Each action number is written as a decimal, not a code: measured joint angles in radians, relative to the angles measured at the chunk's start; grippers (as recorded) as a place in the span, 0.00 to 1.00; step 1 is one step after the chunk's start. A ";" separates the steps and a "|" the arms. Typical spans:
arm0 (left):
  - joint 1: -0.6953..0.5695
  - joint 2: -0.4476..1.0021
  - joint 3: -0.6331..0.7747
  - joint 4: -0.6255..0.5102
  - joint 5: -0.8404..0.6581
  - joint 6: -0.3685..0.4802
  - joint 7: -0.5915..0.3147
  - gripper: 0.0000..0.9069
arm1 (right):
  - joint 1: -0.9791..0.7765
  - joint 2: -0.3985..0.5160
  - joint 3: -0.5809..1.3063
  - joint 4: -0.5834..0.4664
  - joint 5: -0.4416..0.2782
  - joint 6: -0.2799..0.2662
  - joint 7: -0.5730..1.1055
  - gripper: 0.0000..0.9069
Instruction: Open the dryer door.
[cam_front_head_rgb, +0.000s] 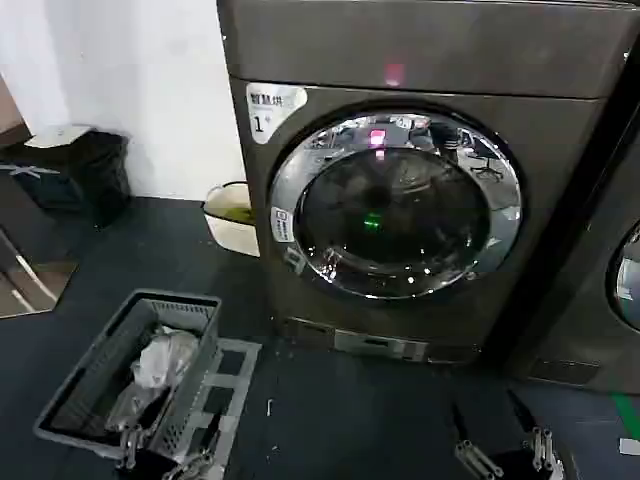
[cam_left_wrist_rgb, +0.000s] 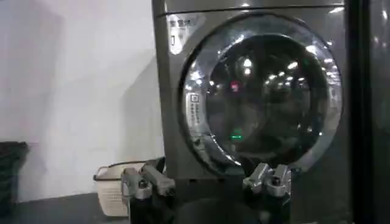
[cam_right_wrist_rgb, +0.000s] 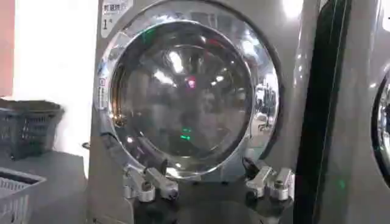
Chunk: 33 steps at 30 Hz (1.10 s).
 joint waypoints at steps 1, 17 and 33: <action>-0.005 -0.003 0.000 0.001 -0.007 0.002 0.000 1.00 | 0.009 -0.006 0.008 0.001 0.023 -0.020 -0.019 1.00; -0.013 -0.001 0.007 0.010 -0.058 0.037 0.013 1.00 | 0.562 -0.483 -0.079 -0.253 0.423 -0.220 -0.165 1.00; -0.009 -0.025 -0.005 -0.013 -0.051 0.043 0.035 1.00 | 1.461 -0.444 -0.761 -0.661 0.497 -0.254 -0.333 1.00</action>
